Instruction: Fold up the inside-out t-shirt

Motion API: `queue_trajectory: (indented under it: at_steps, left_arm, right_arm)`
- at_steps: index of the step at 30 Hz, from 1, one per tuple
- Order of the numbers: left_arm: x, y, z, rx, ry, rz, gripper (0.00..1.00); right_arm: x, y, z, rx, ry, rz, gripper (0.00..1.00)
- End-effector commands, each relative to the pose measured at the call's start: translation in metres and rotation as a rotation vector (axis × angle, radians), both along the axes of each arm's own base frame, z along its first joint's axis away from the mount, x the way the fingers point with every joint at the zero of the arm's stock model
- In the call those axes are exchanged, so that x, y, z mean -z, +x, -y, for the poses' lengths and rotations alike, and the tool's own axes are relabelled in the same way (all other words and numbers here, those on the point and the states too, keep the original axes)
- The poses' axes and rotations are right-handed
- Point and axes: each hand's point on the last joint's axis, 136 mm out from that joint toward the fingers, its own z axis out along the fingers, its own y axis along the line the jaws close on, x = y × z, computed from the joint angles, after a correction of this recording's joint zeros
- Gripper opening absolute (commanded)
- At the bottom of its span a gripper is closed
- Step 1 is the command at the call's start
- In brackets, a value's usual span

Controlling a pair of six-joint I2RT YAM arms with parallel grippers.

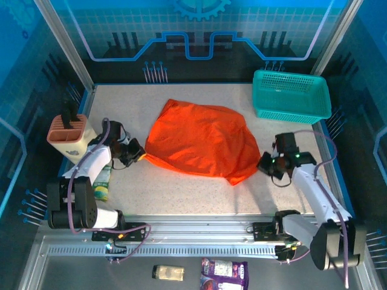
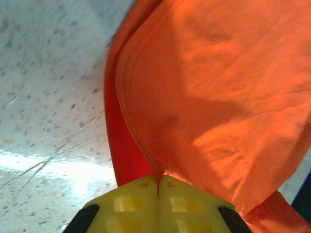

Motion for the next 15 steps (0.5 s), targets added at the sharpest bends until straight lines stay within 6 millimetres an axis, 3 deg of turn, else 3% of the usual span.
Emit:
queue_trajectory:
  at_steps: [1, 7, 10, 13, 15]
  left_arm:
    - [-0.045, 0.019, 0.000, 0.013, 0.008, 0.120, 0.00]
    - [-0.087, 0.040, 0.004, 0.007, -0.036, 0.218, 0.00]
    - [-0.106, 0.049, 0.008, 0.002, -0.066, 0.264, 0.00]
    - [-0.140, 0.061, 0.008, 0.005, -0.075, 0.335, 0.00]
    - [-0.188, 0.071, 0.003, 0.014, -0.040, 0.432, 0.00]
  right_arm:
    - [-0.084, 0.021, 0.020, 0.002, -0.116, 0.196, 0.00]
    - [-0.257, 0.040, 0.055, 0.066, -0.320, 0.573, 0.00]
    - [-0.334, 0.040, 0.056, 0.095, -0.330, 0.767, 0.00]
    - [-0.379, 0.043, 0.051, 0.096, -0.299, 0.889, 0.00]
    - [-0.384, 0.050, 0.045, 0.082, -0.260, 0.911, 0.00]
